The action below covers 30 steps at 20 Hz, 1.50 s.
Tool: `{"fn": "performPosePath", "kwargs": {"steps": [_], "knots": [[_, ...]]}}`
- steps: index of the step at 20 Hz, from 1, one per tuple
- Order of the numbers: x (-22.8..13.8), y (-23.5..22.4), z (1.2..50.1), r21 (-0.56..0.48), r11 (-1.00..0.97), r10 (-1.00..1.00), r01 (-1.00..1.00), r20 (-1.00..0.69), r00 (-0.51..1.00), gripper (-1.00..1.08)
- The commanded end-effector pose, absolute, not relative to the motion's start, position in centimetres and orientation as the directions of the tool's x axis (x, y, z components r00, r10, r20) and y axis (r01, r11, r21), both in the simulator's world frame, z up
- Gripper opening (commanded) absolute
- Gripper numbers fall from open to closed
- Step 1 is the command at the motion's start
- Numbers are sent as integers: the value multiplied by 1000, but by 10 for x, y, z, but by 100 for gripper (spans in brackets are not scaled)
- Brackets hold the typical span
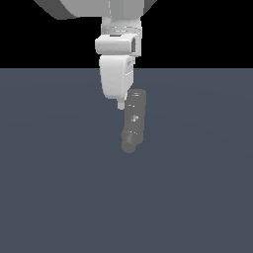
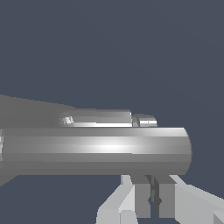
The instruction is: Turn on the faucet by rotating a designated handle.
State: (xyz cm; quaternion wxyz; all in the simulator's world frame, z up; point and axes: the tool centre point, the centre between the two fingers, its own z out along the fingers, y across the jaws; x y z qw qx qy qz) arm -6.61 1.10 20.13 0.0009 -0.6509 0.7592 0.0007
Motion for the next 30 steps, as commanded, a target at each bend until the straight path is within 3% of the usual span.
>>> {"fn": "performPosePath", "kwargs": {"steps": [1,12,13,30], "knots": [[-68,-12,202,-1,169,-986,-986,-1,-169,-100],[-78,-70,202,0,171,-985,-985,0,-171,-100],[-75,-50,201,-1,141,-990,-990,-2,-141,-100],[-33,-116,201,0,160,-987,-987,0,-160,-100]]}}
